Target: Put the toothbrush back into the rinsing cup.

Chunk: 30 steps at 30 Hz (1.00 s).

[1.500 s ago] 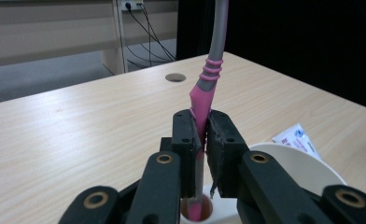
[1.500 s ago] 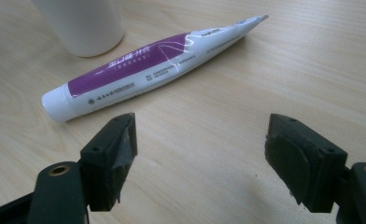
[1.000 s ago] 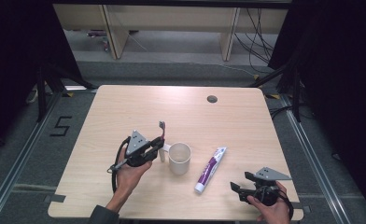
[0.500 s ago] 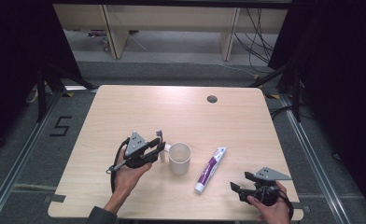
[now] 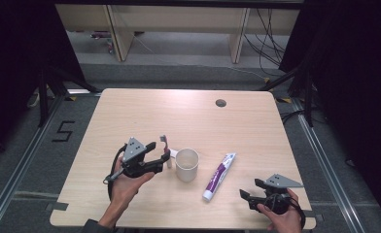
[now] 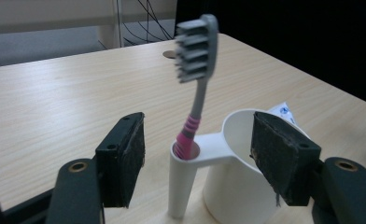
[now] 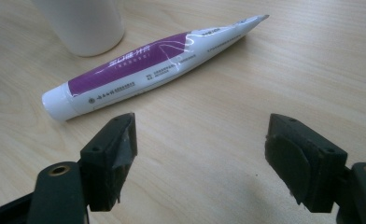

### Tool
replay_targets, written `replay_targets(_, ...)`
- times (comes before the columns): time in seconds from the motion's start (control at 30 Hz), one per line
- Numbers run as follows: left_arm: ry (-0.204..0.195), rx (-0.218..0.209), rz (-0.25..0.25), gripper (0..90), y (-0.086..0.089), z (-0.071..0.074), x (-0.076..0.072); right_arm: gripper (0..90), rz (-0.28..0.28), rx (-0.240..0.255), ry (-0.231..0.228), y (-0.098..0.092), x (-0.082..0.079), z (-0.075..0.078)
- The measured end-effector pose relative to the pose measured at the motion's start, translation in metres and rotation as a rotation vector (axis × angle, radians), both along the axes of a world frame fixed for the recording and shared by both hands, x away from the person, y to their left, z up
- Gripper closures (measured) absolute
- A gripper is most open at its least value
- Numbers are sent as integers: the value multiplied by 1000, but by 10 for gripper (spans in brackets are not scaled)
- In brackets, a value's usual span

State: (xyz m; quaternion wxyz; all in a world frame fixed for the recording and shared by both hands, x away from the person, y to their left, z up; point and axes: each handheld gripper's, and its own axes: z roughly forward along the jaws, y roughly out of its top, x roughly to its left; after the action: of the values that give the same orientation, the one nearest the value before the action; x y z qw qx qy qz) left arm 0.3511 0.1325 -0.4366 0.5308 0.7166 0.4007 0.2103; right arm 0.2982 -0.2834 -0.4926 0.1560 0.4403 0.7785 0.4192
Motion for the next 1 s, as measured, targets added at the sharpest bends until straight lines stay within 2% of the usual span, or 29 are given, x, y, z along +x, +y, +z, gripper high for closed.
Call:
replay_targets(0.13,14,0,-14,332,5,-1,-7,263,-5,-3,0,0,0,0)
replay_targets(0.23,23,17,-12,324,9,-4,-12,263,-3,-5,-6,0,0,-1)
replay_targets(0.47,37,12,1,285,17,-12,-23,263,0,-4,-5,0,0,-1)
replay_targets(0.6,58,20,-6,274,22,-18,-29,263,-1,-2,-4,0,0,-1)
replay_targets(0.63,55,11,-11,267,23,-19,-30,263,-1,-1,-4,0,0,-1)
replay_targets(0.7,65,25,-10,264,25,-21,-34,263,-2,-1,-4,0,0,-1)
replay_targets(0.87,67,14,-19,235,30,-29,-42,263,-1,3,1,-1,1,-2)
replay_targets(1.0,81,24,-20,220,32,-35,-50,263,2,2,0,-1,0,-2)
